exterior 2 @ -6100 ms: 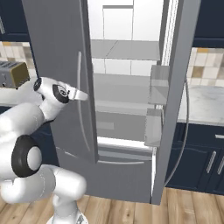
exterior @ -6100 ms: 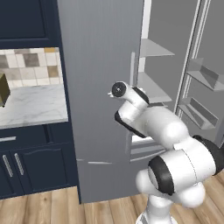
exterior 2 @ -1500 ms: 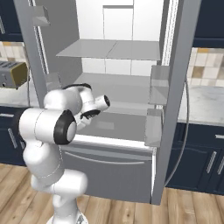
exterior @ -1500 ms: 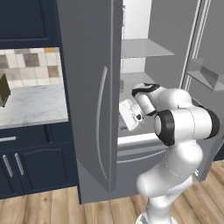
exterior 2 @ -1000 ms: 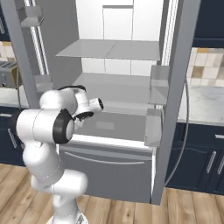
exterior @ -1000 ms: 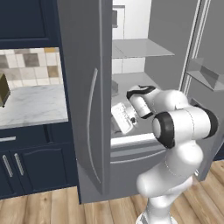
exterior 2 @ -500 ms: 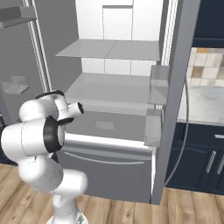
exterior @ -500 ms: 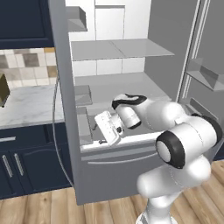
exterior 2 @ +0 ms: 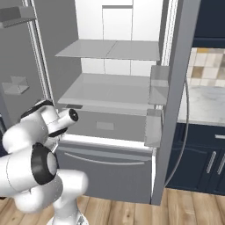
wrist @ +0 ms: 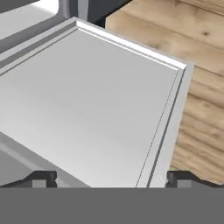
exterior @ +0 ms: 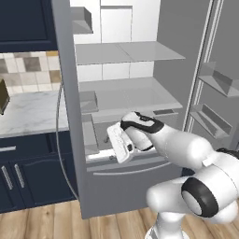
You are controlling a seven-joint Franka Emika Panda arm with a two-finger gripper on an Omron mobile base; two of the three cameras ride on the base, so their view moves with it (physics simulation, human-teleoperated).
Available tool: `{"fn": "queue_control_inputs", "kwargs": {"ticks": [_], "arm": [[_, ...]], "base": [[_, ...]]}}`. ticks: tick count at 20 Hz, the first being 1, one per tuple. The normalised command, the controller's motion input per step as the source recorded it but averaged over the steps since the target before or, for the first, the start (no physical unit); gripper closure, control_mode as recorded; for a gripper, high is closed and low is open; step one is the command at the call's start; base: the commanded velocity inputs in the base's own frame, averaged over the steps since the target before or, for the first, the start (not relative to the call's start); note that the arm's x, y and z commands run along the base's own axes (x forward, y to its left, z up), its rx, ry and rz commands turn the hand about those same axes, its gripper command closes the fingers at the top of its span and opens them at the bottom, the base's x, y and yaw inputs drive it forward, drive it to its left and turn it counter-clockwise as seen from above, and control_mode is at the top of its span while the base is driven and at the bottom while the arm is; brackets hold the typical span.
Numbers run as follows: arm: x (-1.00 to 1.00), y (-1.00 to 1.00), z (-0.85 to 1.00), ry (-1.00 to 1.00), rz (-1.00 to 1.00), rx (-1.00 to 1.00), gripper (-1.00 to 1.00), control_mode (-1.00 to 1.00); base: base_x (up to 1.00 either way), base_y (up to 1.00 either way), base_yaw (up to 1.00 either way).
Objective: Place one of the steaks on the plate and the other in the bowl. Then place the bowl in the fridge.
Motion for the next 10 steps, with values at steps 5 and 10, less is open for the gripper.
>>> {"fn": "queue_control_inputs", "kwargs": {"ticks": [5,10], "arm": [[0.01,-1.0,0.0,-0.44,0.17,-0.46,-1.0,-1.0],[0.0,-0.9,0.05,-0.24,0.29,-0.71,-1.0,-1.0]], "base": [[0.0,0.0,0.0],[0.0,0.0,0.0]]}}
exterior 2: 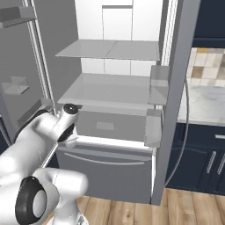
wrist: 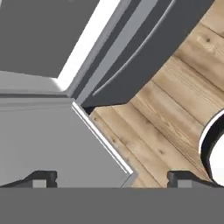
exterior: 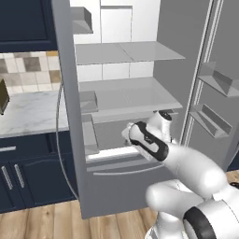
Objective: Place one of the steaks on the plate and the other in the bowl. Then place the bowl in the fridge.
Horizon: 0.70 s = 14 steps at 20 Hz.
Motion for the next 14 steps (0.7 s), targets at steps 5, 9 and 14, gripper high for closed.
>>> {"fn": "queue_control_inputs", "kwargs": {"ticks": [5,9,14], "arm": [[-0.04,-0.64,0.28,-0.11,0.53,-0.68,-1.0,-1.0],[-0.29,-0.45,0.21,-0.01,0.66,-0.57,-1.0,-1.0],[-0.23,-0.38,0.0,0.02,0.38,-0.15,-1.0,-1.0]], "base": [[0.0,0.0,0.0],[0.0,0.0,0.0],[0.0,0.0,0.0]]}}
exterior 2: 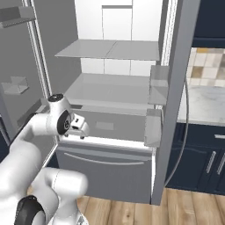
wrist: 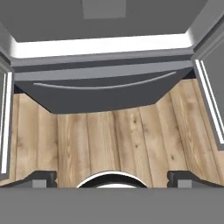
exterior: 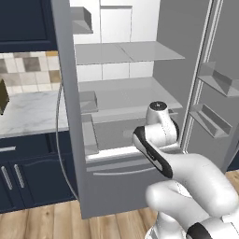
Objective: Place one of the steaks on the plate and the other in the bowl. Then place the bowl in the fridge.
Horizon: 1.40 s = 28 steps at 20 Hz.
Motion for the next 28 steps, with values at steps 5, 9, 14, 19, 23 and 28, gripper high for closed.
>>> {"fn": "queue_control_inputs", "kwargs": {"ticks": [5,9,14,19,23,28], "arm": [[-0.02,-0.15,0.03,0.08,0.0,0.0,-1.0,-1.0],[-0.03,0.0,0.0,0.0,0.0,0.0,-1.0,-1.0],[-0.2,0.01,0.0,0.0,0.0,0.0,-1.0,1.0],[0.0,0.0,0.0,0.0,0.0,0.0,-1.0,1.0],[0.0,0.0,0.0,0.0,0.0,0.0,-1.0,1.0],[0.0,0.0,0.0,0.0,0.0,0.0,-1.0,1.0]], "base": [[0.0,0.0,0.0],[0.0,0.0,0.0],[-0.32,0.03,0.05],[-0.72,0.25,0.15],[-0.09,0.92,0.81],[-0.56,0.68,0.77]]}}
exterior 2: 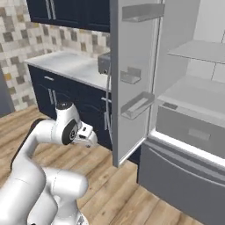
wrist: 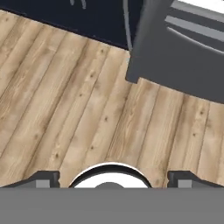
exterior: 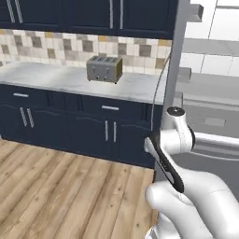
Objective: Place one of the steaks on the plate and the other in the bowl. Then place the bowl in the fridge.
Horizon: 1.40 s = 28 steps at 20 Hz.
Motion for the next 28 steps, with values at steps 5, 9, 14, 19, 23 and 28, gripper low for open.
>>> {"fn": "queue_control_inputs", "kwargs": {"ticks": [5,9,14,19,23,28], "arm": [[0.0,0.0,0.0,0.0,0.0,0.0,-1.0,1.0],[0.0,0.0,0.0,0.0,0.0,0.0,-1.0,1.0],[0.0,0.0,0.0,0.0,0.0,0.0,-1.0,1.0],[0.0,0.0,0.0,0.0,0.0,0.0,-1.0,1.0],[0.0,0.0,0.0,0.0,0.0,0.0,-1.0,1.0],[0.0,0.0,0.0,0.0,0.0,0.0,-1.0,1.0]], "base": [[-0.49,0.67,0.69],[-0.11,0.63,0.61],[-0.07,0.55,0.61],[-0.61,0.5,0.5],[-0.5,0.94,0.38],[-0.33,1.0,0.25]]}}
